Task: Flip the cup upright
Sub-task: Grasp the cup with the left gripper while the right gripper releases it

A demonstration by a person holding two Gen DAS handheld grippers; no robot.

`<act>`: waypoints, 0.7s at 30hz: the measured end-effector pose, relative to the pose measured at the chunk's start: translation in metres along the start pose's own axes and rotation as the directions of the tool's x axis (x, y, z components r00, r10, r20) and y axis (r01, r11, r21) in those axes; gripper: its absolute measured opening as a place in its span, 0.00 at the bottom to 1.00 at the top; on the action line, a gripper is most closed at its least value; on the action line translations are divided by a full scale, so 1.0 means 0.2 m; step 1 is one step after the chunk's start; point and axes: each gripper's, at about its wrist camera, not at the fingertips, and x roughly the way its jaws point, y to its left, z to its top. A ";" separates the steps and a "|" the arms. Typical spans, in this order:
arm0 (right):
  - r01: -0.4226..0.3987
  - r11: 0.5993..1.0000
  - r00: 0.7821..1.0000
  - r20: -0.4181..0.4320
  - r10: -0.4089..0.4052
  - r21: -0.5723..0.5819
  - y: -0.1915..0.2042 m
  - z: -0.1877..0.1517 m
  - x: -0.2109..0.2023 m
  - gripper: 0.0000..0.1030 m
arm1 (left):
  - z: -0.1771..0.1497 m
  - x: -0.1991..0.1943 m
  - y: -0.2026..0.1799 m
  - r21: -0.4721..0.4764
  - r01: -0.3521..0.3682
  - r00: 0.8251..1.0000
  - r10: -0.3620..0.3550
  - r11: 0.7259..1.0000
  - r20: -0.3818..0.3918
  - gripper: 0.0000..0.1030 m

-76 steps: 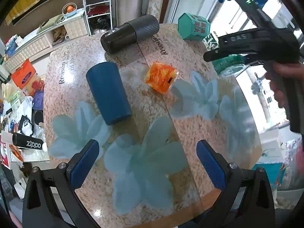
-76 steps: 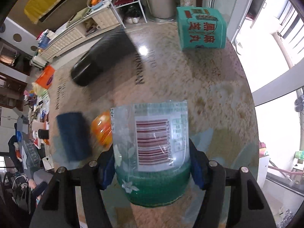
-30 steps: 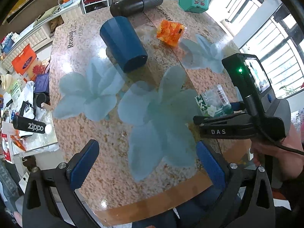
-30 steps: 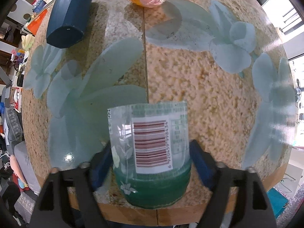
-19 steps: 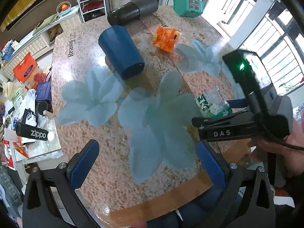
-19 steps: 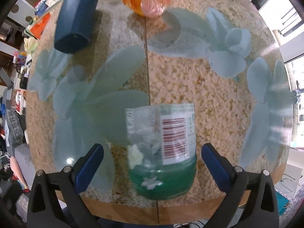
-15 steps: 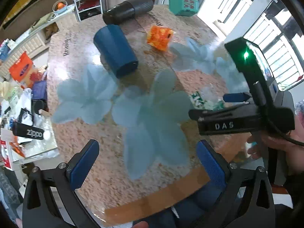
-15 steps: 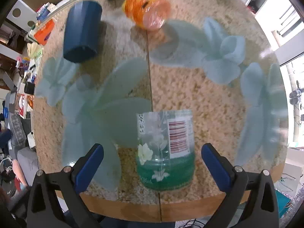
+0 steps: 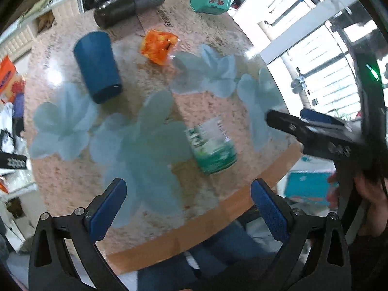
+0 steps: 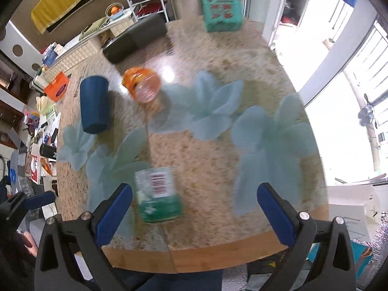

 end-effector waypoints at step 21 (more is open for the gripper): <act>-0.142 0.986 0.988 -0.072 0.136 -0.089 -0.48 0.16 -0.01 1.00 | 0.24 0.62 -0.14 -0.228 -0.217 0.957 0.161 0.949 -0.241 1.00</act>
